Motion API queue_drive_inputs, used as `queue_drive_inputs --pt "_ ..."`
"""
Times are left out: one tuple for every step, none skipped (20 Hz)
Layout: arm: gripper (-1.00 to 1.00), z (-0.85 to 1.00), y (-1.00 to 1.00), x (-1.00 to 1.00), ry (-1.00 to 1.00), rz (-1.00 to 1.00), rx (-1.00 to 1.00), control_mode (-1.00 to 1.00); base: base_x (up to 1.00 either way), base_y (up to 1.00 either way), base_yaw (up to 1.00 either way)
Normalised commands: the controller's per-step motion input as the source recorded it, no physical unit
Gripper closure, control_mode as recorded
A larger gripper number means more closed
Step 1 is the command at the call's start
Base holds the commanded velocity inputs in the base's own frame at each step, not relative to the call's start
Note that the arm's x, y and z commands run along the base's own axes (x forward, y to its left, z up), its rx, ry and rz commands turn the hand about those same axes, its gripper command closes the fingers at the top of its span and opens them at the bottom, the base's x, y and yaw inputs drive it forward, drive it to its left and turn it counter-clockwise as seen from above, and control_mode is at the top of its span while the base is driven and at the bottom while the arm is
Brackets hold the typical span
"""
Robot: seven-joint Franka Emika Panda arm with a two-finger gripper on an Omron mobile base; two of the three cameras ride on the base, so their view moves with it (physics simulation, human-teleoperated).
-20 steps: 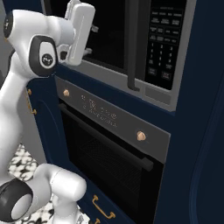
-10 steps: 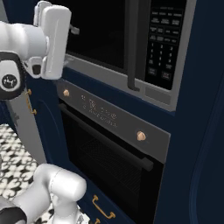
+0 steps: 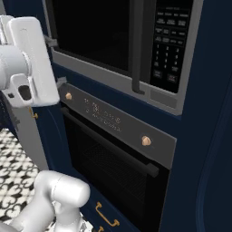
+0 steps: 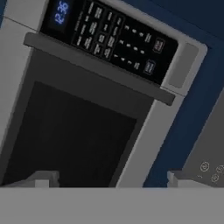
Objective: Pick the cucumber from the sink and place it in the bowl. Then pick the bowl and place it in the microwave. Then close the microwave door and press the start button.
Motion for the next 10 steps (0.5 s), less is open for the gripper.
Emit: queue_drive_inputs --pt "-1.00 0.00 0.16 -0.71 0.41 0.17 -0.68 -1.00 0.00 0.00 0.00" --pt "-1.00 0.00 0.08 -0.65 0.35 0.15 -0.69 -1.00 0.00 0.00 0.00" --pt "-1.00 0.00 0.06 -0.46 0.41 0.11 -0.71 -1.00 0.00 0.00 0.00" --pt "-1.00 0.00 0.04 -0.39 0.45 0.08 -0.73 -1.00 0.00 0.00 0.00" --pt "-1.00 0.00 0.00 -0.34 0.44 0.05 -0.69 -1.00 0.00 0.00 0.00" --pt "-1.00 0.00 0.15 -0.25 0.34 0.00 -0.64 -1.00 0.00 0.00 0.00" --pt "1.00 -0.03 0.14 -0.17 0.35 0.00 -0.69 -1.00 0.00 0.00 0.00" --pt "1.00 -0.23 0.09 -0.14 0.36 0.00 -0.73 -1.00 0.00 0.00 0.00" --pt "1.00 -0.33 0.00 -0.04 0.36 0.00 -0.63 -1.00 0.00 0.00 0.00" --pt "1.00 -0.36 0.00 -0.01 0.23 0.00 -0.58 -1.00 0.00 0.00 0.00"
